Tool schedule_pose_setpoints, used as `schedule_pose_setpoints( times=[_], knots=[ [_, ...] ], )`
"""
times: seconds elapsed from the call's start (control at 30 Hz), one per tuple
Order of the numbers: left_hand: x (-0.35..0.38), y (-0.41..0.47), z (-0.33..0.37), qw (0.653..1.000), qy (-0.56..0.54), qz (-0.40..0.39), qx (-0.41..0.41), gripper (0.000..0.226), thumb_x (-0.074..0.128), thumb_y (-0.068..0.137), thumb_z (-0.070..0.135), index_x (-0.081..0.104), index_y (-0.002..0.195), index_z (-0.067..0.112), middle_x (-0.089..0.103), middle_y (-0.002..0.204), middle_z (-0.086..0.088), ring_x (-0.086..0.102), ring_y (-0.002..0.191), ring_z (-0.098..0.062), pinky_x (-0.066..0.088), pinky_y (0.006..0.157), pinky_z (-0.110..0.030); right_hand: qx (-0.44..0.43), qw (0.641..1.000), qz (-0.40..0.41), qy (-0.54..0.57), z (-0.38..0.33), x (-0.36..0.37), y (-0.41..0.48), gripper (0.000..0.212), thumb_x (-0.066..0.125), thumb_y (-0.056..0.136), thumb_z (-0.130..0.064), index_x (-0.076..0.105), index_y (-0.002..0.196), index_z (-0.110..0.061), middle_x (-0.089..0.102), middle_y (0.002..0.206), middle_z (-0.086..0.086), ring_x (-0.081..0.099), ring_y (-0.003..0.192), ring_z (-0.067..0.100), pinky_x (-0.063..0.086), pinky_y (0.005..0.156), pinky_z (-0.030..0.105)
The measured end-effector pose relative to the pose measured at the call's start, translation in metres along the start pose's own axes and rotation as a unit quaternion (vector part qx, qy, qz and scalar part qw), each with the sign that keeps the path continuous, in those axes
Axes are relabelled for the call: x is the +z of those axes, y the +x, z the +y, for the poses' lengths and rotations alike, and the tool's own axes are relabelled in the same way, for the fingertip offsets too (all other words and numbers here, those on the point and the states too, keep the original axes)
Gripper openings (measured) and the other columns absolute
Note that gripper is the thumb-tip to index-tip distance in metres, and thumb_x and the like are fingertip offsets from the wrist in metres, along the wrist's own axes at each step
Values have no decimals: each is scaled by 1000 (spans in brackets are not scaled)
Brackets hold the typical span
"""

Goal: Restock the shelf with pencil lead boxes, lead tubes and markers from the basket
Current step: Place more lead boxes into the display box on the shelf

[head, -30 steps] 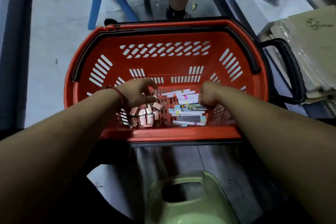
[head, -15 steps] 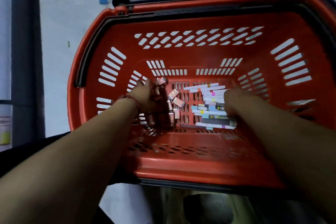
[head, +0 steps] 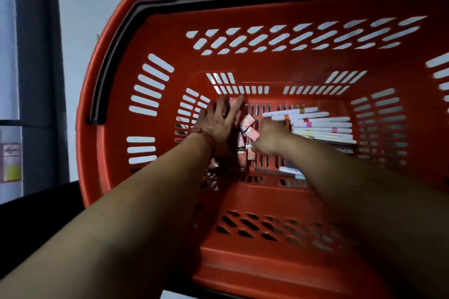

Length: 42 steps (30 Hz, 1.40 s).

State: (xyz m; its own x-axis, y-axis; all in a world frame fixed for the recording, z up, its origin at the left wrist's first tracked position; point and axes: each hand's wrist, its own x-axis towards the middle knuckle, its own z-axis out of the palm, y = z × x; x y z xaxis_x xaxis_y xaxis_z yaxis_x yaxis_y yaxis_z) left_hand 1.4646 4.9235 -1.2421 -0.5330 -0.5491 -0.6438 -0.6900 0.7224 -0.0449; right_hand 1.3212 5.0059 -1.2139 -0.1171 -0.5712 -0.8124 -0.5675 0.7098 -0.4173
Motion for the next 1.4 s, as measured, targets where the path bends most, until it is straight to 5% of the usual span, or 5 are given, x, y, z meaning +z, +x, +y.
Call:
schedule_pose_setpoints(
  times=[0.13,0.53,0.87,1.07,1.4],
  knots=[
    [15,3,12,1000,12,-7,-2,141,75,63,74,-31,149,38,-22,162,-23,-4,148,-55,13,118,-66,58,992,28,111,7,11,8,51,70,86,-10,51,133,-7,62,122,12,61,98,28,42,61,26],
    [9,6,19,997,64,1,43,155,77,48,81,-29,151,35,-10,165,-18,11,144,-53,34,105,-68,52,882,-40,466,26,-3,18,62,46,83,25,56,130,-14,65,124,11,64,113,24,55,99,40],
    [1,10,29,996,78,-43,-11,151,85,59,66,-33,149,36,-4,162,-17,11,144,-51,40,106,-62,62,861,-36,504,27,-1,22,46,52,87,18,57,122,-11,63,115,19,66,107,27,60,86,34],
    [0,22,15,998,-37,25,40,109,77,79,23,-1,155,35,29,144,-15,53,112,-39,47,63,-40,60,872,-19,485,27,3,29,51,66,84,10,57,129,-12,62,120,13,67,105,25,60,89,38],
    [13,27,6,993,-103,29,58,104,83,68,33,19,149,33,25,139,-16,41,122,-44,54,88,-50,61,828,-18,557,27,-2,23,48,49,83,25,60,115,-8,63,120,24,67,108,29,61,84,35]
  ],
)
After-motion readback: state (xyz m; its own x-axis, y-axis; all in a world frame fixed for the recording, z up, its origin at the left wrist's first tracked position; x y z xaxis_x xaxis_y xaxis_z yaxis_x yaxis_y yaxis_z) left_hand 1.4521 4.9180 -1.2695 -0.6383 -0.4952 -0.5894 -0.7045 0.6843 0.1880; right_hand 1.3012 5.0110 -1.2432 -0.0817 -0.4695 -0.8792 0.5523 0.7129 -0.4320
